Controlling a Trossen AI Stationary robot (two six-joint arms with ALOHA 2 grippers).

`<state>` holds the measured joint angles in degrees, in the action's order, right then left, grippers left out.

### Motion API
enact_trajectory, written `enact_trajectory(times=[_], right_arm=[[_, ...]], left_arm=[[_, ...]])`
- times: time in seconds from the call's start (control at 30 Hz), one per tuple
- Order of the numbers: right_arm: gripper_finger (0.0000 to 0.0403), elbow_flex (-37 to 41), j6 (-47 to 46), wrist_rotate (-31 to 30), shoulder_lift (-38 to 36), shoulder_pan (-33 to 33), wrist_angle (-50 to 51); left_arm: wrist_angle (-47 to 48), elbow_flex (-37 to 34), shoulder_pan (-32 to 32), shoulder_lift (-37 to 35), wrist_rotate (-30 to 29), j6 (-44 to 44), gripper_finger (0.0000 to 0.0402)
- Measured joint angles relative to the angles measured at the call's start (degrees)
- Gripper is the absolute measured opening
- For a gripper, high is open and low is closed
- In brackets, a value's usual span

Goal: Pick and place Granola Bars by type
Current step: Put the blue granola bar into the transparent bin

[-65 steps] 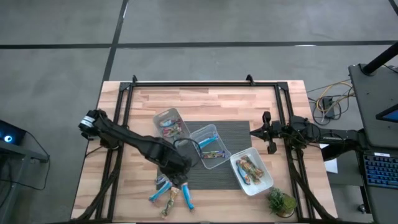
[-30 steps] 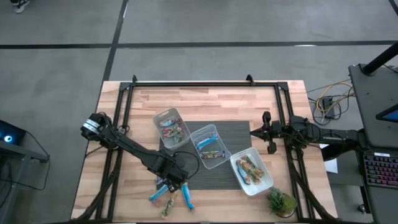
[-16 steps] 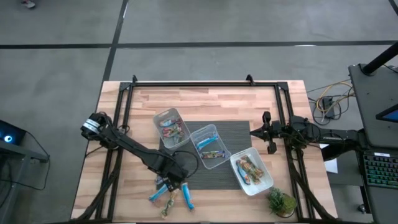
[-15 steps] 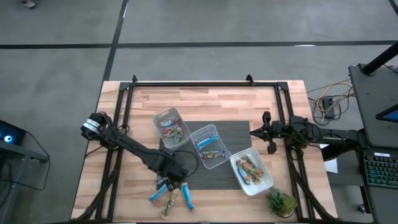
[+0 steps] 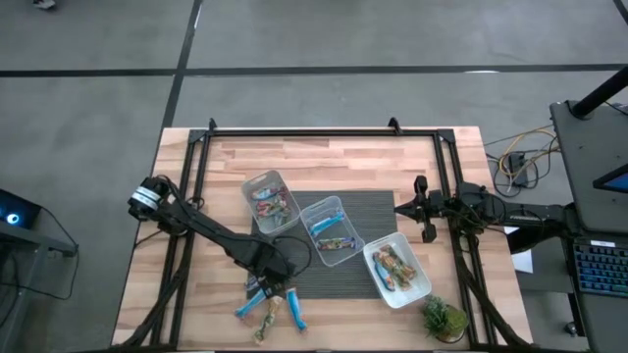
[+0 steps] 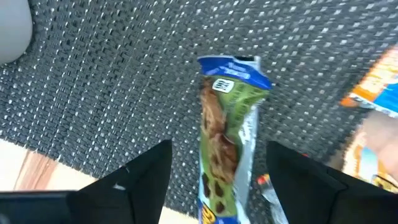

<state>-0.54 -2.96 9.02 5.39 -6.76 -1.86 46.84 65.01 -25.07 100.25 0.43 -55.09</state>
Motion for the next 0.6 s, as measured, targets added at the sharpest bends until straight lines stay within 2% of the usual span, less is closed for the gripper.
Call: enact_trajectory(times=[0.4,0.6], right_arm=[[0.0008,0.0,0.0,0.0,0.0,0.0,0.0],[0.0009,0.0,0.0,0.0,0.0,0.0,0.0]], left_arm=[[-3.2,-3.6,0.1,0.0,0.6,0.4,0.0241],[-4.5,-4.4,0.2,0.1,3.4,0.1,0.0241]])
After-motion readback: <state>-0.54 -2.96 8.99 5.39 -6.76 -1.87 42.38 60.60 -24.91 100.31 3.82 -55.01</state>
